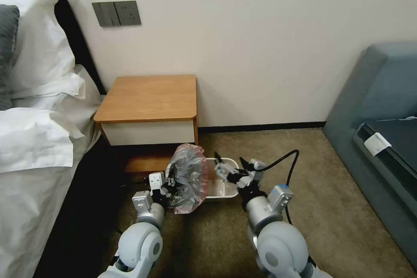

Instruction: Pick up the garbage bag from the table and place it over the trash can.

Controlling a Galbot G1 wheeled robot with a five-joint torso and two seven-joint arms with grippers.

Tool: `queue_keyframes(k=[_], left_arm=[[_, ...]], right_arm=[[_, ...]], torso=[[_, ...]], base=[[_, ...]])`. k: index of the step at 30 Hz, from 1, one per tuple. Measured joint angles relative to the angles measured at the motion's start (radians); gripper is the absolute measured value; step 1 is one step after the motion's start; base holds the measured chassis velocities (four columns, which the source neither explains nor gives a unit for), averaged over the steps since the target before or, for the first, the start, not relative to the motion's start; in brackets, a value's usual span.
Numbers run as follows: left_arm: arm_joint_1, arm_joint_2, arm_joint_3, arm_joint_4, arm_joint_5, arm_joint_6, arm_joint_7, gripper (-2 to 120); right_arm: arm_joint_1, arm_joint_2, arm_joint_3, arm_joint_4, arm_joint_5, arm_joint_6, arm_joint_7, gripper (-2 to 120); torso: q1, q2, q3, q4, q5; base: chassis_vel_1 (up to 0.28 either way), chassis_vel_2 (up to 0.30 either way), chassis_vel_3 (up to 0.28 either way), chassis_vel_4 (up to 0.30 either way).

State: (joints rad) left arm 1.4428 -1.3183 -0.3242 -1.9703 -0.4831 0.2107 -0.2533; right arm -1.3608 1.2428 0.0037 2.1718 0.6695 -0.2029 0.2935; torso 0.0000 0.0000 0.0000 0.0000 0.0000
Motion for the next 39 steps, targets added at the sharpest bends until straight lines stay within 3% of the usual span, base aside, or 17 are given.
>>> queue_keyframes(k=[13, 16, 21, 29, 31, 33, 39], left_arm=[[0.054, 0.002, -0.05, -0.012, 0.003, -0.115, 0.148, 6], [0.059, 0.002, -0.055, -0.014, 0.003, -0.121, 0.16, 6], [0.078, 0.007, -0.08, -0.021, -0.007, -0.145, 0.198, 6], [0.081, 0.009, -0.097, -0.022, -0.021, -0.158, 0.233, 6], [0.079, 0.009, -0.1, -0.021, -0.024, -0.161, 0.254, 6], [0.079, 0.009, -0.1, -0.021, -0.024, -0.161, 0.254, 6], [0.077, 0.01, -0.106, -0.016, -0.044, -0.162, 0.282, 6]], right_arm=[[0.067, -0.024, -0.005, -0.101, 0.069, -0.073, -0.154, 100], [0.071, -0.022, 0.003, -0.112, 0.071, -0.079, -0.178, 100], [0.09, -0.018, 0.044, -0.169, 0.071, -0.1, -0.311, 100], [0.12, -0.011, 0.054, -0.215, 0.074, -0.107, -0.394, 100], [0.145, 0.001, 0.049, -0.247, 0.078, -0.104, -0.414, 90], [0.145, 0.001, 0.049, -0.247, 0.078, -0.104, -0.414, 90], [0.172, 0.012, 0.044, -0.281, 0.078, -0.098, -0.437, 64]], torso=[[0.0, 0.0, 0.0, 0.0, 0.0], [0.0, 0.0, 0.0, 0.0, 0.0], [0.0, 0.0, 0.0, 0.0, 0.0], [0.0, 0.0, 0.0, 0.0, 0.0], [0.0, 0.0, 0.0, 0.0, 0.0], [0.0, 0.0, 0.0, 0.0, 0.0], [0.0, 0.0, 0.0, 0.0, -0.0001]], base=[[0.0, 0.0, 0.0, 0.0], [0.0, 0.0, 0.0, 0.0], [0.0, 0.0, 0.0, 0.0], [0.0, 0.0, 0.0, 0.0], [0.0, 0.0, 0.0, 0.0], [0.0, 0.0, 0.0, 0.0], [0.0, 0.0, 0.0, 0.0]])
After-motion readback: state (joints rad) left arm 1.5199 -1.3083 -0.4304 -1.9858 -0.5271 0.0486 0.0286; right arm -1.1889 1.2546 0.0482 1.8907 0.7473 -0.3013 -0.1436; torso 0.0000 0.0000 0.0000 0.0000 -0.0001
